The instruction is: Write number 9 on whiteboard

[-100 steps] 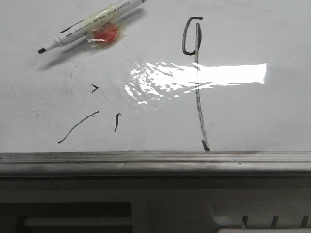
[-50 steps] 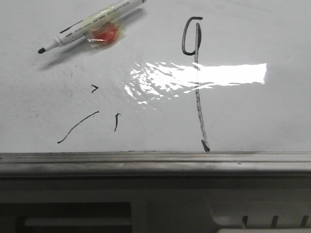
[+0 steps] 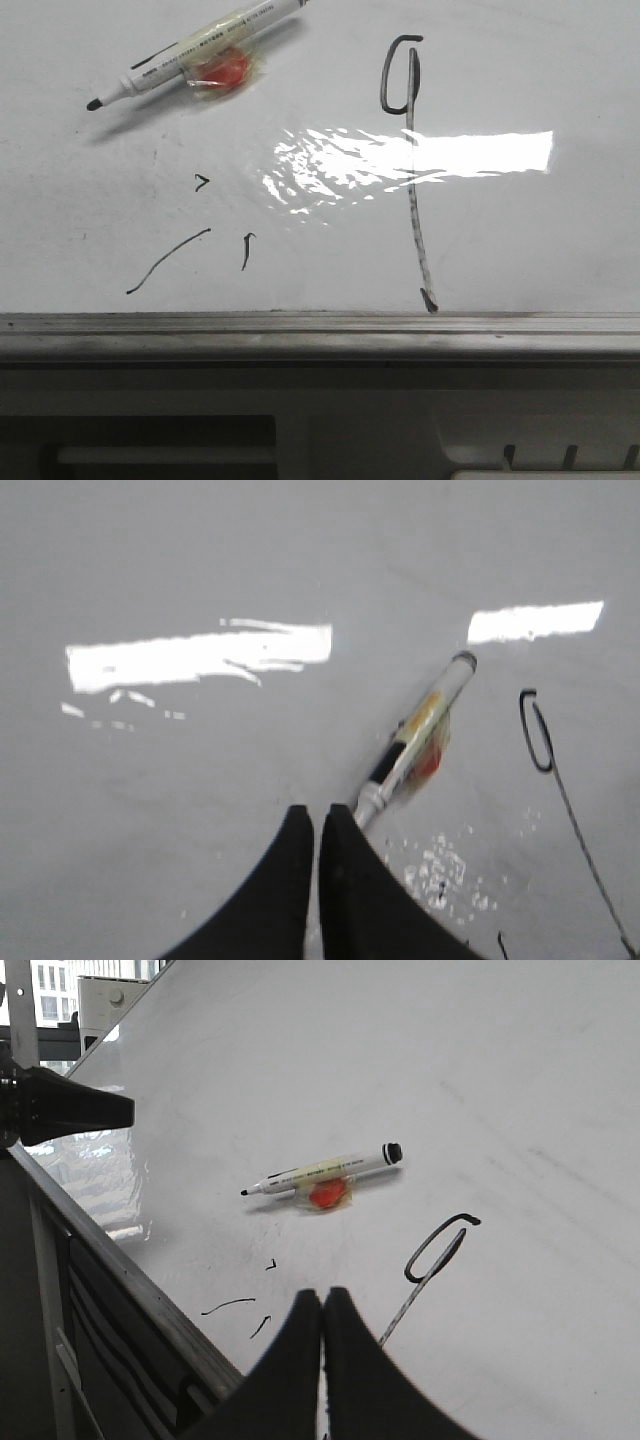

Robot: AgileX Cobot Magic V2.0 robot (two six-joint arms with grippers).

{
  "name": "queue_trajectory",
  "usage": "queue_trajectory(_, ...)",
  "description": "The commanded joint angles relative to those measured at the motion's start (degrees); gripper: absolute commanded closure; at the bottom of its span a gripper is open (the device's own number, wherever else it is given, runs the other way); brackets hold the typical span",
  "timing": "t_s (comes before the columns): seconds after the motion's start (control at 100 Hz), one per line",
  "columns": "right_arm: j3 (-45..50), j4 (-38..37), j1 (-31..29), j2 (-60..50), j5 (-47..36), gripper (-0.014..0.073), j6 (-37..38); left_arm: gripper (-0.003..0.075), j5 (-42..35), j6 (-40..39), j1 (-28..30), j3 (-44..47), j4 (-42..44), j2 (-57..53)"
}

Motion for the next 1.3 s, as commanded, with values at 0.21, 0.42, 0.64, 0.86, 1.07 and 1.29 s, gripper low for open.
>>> queue_trajectory(0.21,-1.4,-0.1,-0.4,0.6,-3.4,0.0663,-0.3,0.0741,20.8,-42.7,29.4,6.2,44.9,-2.6)
queue_trajectory(0.42,-1.4,-0.1,-0.4,0.6,-3.4,0.0663,-0.3,0.0741,23.2,-60.3,43.9,13.9,64.7,-12.8)
queue_trajectory(0.64,-1.4,-0.1,-0.4,0.6,-3.4,0.0663,-0.3,0.0741,40.1,-68.2,54.6,16.9,69.4,-21.9)
queue_trajectory(0.86,-1.4,-0.1,-0.4,0.6,-3.4,0.0663,-0.3,0.0741,55.3,-68.8,62.1,16.9,71.0,-28.3)
queue_trajectory(1.07,-1.4,-0.1,-0.4,0.6,-3.2,0.0663,-0.3,0.0741,60.7,-68.8,64.7,16.9,70.9,-31.0)
queue_trajectory(1.29,-1.4,-0.1,-0.4,0.6,-3.2,0.0663,-0.3,0.0741,60.7,-68.8,65.6,16.9,70.9,-31.0)
